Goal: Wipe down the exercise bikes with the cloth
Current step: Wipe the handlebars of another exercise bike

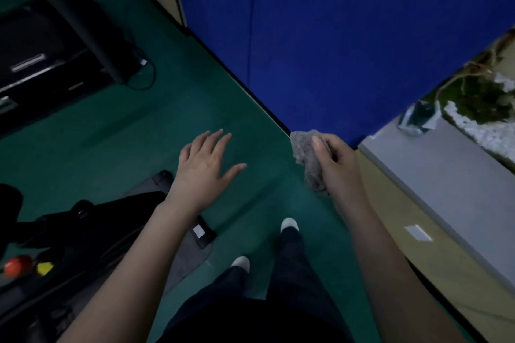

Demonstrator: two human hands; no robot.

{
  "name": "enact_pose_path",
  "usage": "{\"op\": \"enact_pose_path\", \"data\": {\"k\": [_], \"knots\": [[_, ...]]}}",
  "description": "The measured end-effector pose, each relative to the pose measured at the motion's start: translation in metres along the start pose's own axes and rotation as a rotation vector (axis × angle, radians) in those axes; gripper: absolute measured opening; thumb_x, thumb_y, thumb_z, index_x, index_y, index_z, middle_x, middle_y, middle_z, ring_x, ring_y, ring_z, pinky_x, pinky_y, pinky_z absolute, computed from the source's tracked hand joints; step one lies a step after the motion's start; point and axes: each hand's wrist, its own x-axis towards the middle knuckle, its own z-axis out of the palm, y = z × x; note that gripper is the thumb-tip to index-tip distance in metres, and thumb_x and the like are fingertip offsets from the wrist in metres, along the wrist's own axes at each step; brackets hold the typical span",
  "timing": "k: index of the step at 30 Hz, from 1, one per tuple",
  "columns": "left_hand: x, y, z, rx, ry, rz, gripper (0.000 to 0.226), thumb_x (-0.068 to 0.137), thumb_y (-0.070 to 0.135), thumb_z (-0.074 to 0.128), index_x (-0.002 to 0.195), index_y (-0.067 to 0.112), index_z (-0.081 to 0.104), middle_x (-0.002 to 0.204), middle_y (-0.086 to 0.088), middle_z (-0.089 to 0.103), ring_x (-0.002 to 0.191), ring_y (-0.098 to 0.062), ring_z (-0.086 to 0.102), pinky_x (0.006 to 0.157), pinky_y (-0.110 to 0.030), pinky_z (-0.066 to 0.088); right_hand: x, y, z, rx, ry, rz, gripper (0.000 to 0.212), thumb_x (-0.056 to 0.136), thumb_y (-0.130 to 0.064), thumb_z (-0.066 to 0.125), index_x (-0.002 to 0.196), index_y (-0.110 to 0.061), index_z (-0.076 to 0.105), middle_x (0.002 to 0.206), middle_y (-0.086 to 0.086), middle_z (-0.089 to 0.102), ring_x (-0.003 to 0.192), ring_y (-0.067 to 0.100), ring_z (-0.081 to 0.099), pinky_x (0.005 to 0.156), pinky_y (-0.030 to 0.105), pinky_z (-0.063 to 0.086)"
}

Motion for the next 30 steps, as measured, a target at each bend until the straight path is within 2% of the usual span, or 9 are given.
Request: {"op": "enact_pose_path", "data": {"k": [2, 7, 10, 12, 17, 21, 23, 26, 30], "knots": [[0.014, 0.002, 0.002, 0.017, 0.012, -0.062, 0.074, 0.089, 0.063, 0.038, 0.148, 0.019, 0.029, 0.154, 0.000, 0.031, 0.144, -0.022, 0.019, 0.114, -0.040, 0.015, 0.029, 0.003, -0.002, 0.016, -0.070, -0.001, 0.018, 0.097, -0.032, 0.051, 0.102, -0.024, 0.066, 0.098, -0.007, 0.069, 0.094, 0.006, 0.065, 0.079, 0.026, 0.052], [0.063, 0.030, 0.006, 0.024, 0.073, -0.232, 0.079, 0.087, 0.069, 0.031, 0.147, 0.019, 0.031, 0.150, 0.001, 0.037, 0.143, -0.022, 0.022, 0.112, -0.038, 0.015, 0.116, -0.004, -0.023, 0.072, -0.180, -0.072, 0.013, 0.097, -0.026, 0.053, 0.103, -0.022, 0.064, 0.092, -0.012, 0.067, 0.088, 0.001, 0.063, 0.079, 0.022, 0.051], [0.092, 0.050, 0.005, 0.006, 0.136, -0.303, 0.088, 0.078, 0.072, 0.016, 0.145, 0.018, 0.036, 0.148, -0.001, 0.041, 0.141, -0.023, 0.027, 0.111, -0.040, 0.020, 0.170, -0.010, -0.038, 0.094, -0.225, -0.063, 0.012, 0.097, -0.025, 0.053, 0.105, -0.024, 0.063, 0.099, -0.013, 0.066, 0.100, 0.007, 0.063, 0.090, 0.032, 0.053], [0.107, 0.058, 0.001, 0.002, 0.167, -0.335, 0.086, 0.079, 0.071, 0.018, 0.144, 0.018, 0.037, 0.148, -0.002, 0.040, 0.140, -0.024, 0.029, 0.110, -0.042, 0.023, 0.201, -0.015, -0.040, 0.097, -0.270, -0.066, 0.012, 0.097, -0.027, 0.054, 0.104, -0.026, 0.063, 0.103, -0.009, 0.066, 0.104, 0.013, 0.064, 0.093, 0.038, 0.052], [0.127, 0.058, -0.008, 0.002, 0.191, -0.459, 0.078, 0.085, 0.068, 0.029, 0.145, 0.020, 0.037, 0.152, 0.002, 0.035, 0.140, -0.022, 0.026, 0.110, -0.042, 0.022, 0.249, -0.032, -0.016, 0.089, -0.428, -0.156, 0.011, 0.097, -0.027, 0.054, 0.102, -0.027, 0.064, 0.097, -0.009, 0.067, 0.098, 0.010, 0.064, 0.087, 0.035, 0.052], [0.143, 0.038, -0.015, -0.021, 0.226, -0.584, 0.064, 0.091, 0.053, 0.049, 0.144, 0.019, 0.038, 0.154, 0.000, 0.031, 0.140, -0.024, 0.026, 0.110, -0.044, 0.022, 0.281, -0.044, 0.021, 0.076, -0.536, -0.194, 0.015, 0.096, -0.027, 0.056, 0.106, -0.024, 0.066, 0.099, -0.010, 0.068, 0.099, 0.006, 0.064, 0.089, 0.032, 0.053], [0.152, 0.022, -0.018, -0.020, 0.240, -0.626, 0.065, 0.091, 0.058, 0.045, 0.142, 0.018, 0.040, 0.153, -0.002, 0.033, 0.138, -0.026, 0.029, 0.109, -0.045, 0.025, 0.299, -0.050, 0.041, 0.067, -0.554, -0.209, 0.019, 0.095, -0.027, 0.056, 0.109, -0.019, 0.067, 0.100, -0.011, 0.068, 0.099, 0.005, 0.063, 0.089, 0.030, 0.053], [0.176, -0.008, -0.022, -0.017, 0.257, -0.665, 0.081, 0.081, 0.068, 0.025, 0.140, 0.017, 0.044, 0.150, -0.003, 0.038, 0.136, -0.027, 0.033, 0.107, -0.047, 0.026, 0.328, -0.063, 0.075, 0.062, -0.576, -0.231, 0.022, 0.095, -0.027, 0.056, 0.111, -0.017, 0.067, 0.100, -0.010, 0.069, 0.098, 0.005, 0.064, 0.088, 0.027, 0.052], [0.225, -0.057, -0.031, -0.027, 0.276, -0.675, 0.085, 0.079, 0.070, 0.019, 0.142, 0.018, 0.042, 0.149, -0.003, 0.040, 0.139, -0.025, 0.030, 0.110, -0.044, 0.021, 0.371, -0.087, 0.120, 0.036, -0.572, -0.244, 0.017, 0.095, -0.027, 0.057, 0.107, -0.021, 0.067, 0.098, -0.009, 0.070, 0.097, 0.008, 0.065, 0.087, 0.033, 0.053]]}}
